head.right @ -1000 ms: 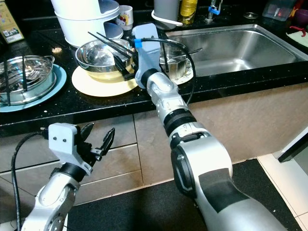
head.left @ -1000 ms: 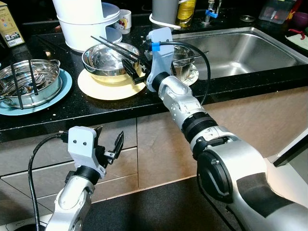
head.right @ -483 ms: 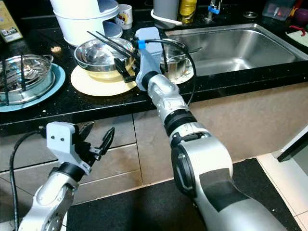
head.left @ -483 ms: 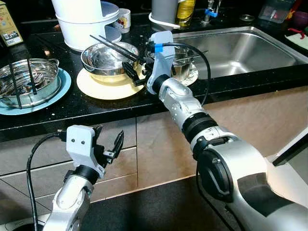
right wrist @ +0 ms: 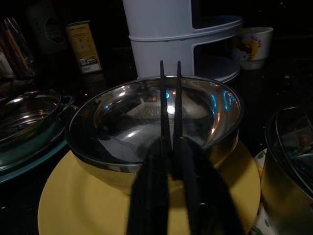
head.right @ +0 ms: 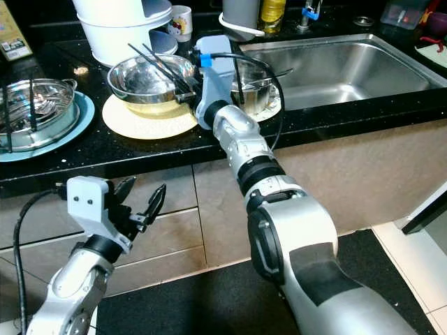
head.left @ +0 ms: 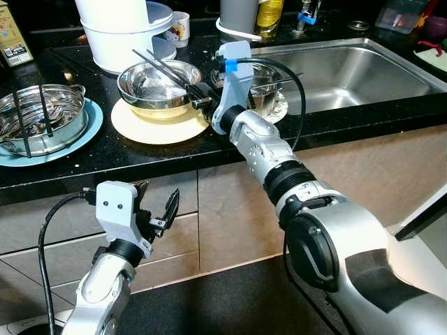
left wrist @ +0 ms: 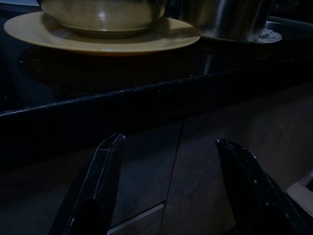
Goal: Kitchen organization
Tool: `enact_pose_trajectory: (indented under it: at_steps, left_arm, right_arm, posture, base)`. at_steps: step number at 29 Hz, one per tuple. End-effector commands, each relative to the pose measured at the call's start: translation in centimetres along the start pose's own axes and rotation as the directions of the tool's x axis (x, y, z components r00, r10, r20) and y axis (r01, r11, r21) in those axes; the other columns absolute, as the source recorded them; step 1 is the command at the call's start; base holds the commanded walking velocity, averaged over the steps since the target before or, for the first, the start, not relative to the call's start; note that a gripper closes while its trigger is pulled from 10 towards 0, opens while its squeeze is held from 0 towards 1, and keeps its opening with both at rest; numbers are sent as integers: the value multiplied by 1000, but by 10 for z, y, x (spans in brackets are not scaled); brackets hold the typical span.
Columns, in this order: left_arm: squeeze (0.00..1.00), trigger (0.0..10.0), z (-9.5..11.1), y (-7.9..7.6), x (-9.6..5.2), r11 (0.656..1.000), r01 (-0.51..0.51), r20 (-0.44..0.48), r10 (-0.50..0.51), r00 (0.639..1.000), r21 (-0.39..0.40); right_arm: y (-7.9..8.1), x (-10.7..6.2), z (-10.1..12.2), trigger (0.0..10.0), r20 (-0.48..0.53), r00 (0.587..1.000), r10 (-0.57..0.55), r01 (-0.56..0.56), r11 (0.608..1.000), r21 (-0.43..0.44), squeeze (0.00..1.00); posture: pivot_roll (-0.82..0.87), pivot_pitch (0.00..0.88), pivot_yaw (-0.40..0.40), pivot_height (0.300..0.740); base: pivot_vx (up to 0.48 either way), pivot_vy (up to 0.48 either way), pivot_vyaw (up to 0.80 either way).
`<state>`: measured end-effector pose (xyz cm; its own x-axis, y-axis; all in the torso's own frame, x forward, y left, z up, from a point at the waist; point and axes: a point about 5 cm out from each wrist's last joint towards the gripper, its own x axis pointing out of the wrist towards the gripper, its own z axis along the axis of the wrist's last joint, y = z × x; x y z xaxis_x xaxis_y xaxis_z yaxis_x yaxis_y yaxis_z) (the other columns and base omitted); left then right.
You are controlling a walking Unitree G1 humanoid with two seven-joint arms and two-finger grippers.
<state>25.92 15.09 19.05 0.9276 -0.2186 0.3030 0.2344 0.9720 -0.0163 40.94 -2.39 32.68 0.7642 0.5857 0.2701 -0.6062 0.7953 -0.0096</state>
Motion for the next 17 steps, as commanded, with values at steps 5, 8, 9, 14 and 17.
enact_pose_trajectory:
  at_steps: [5, 8, 9, 14, 17]
  left_arm:
    - [0, 10000, 1, 0, -2, 1000, -3, -6, 3, 1000, -2]
    - [0, 10000, 1, 0, -2, 1000, -2, -5, 2, 1000, -2]
    - [0, 10000, 1, 0, -2, 1000, -2, -5, 2, 1000, -2]
    - [0, 10000, 1, 0, -1, 1000, -2, -3, 2, 1000, -2]
    - [0, 10000, 2, 0, -1, 1000, -3, -2, 3, 1000, -3]
  right_arm:
    - [5, 3, 2, 2196, -3, 1000, 22, -22, 1000, 22, 0]
    - [5, 3, 2, 2000, -2, 1000, 23, -23, 999, 24, 0]
    - [5, 3, 2, 2000, -1, 1000, 22, -22, 999, 24, 0]
    - [3, 2, 4, 1843, 5, 1000, 22, -22, 999, 29, 0]
    - [3, 3, 6, 1804, 10, 1000, 22, -23, 999, 30, 0]
  posture:
    - [-10, 238, -26, 740]
    - [-12, 239, -25, 740]
    - [-12, 239, -25, 740]
    - [-13, 241, -25, 740]
    - [-13, 241, -25, 740]
  base:
    - [0, 0, 0]
    - [0, 0, 0]
    - [0, 0, 0]
    - [0, 0, 0]
    - [0, 0, 0]
